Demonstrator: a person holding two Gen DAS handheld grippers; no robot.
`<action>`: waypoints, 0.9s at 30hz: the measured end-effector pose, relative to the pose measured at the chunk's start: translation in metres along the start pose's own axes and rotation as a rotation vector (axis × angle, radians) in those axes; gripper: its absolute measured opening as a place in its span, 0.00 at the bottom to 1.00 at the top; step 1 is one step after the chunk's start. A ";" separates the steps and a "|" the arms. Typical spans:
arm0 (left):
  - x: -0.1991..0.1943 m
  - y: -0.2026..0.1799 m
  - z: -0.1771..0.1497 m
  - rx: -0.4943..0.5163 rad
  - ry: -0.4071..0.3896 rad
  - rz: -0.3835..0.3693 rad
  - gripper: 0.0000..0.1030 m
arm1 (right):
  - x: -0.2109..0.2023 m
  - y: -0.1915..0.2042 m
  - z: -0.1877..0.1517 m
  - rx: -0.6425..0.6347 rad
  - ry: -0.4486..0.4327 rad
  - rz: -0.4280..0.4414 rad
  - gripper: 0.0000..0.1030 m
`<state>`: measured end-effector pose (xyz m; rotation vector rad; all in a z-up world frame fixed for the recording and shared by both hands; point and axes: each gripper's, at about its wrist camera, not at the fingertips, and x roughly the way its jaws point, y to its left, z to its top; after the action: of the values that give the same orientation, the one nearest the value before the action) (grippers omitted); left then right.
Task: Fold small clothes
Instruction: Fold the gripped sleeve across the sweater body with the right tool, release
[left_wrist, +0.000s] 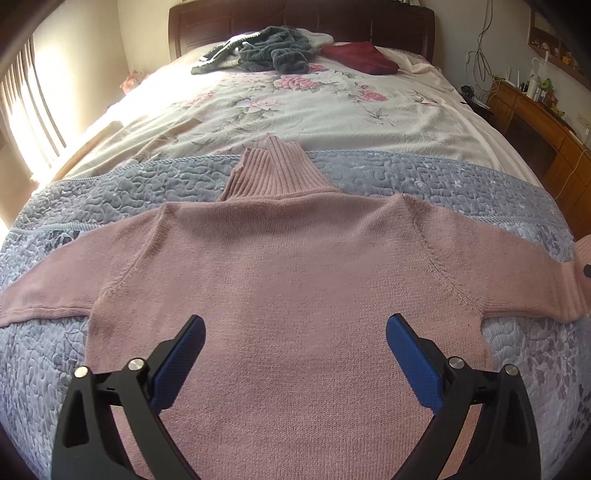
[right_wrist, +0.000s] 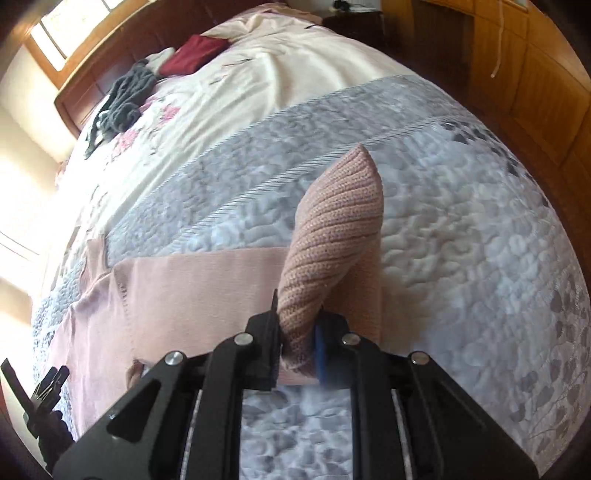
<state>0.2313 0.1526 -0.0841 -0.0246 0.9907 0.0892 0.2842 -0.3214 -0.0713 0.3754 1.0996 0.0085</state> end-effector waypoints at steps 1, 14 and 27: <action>0.000 0.003 0.000 -0.003 0.005 -0.001 0.96 | 0.003 0.019 -0.001 -0.028 0.009 0.020 0.13; 0.000 0.031 -0.002 -0.033 0.027 -0.034 0.96 | 0.075 0.214 -0.048 -0.311 0.149 0.166 0.13; 0.016 0.012 0.000 -0.062 0.110 -0.160 0.96 | 0.074 0.225 -0.104 -0.436 0.205 0.242 0.31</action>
<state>0.2389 0.1659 -0.0975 -0.1662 1.0924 -0.0284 0.2678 -0.0662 -0.1091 0.1127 1.2122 0.5030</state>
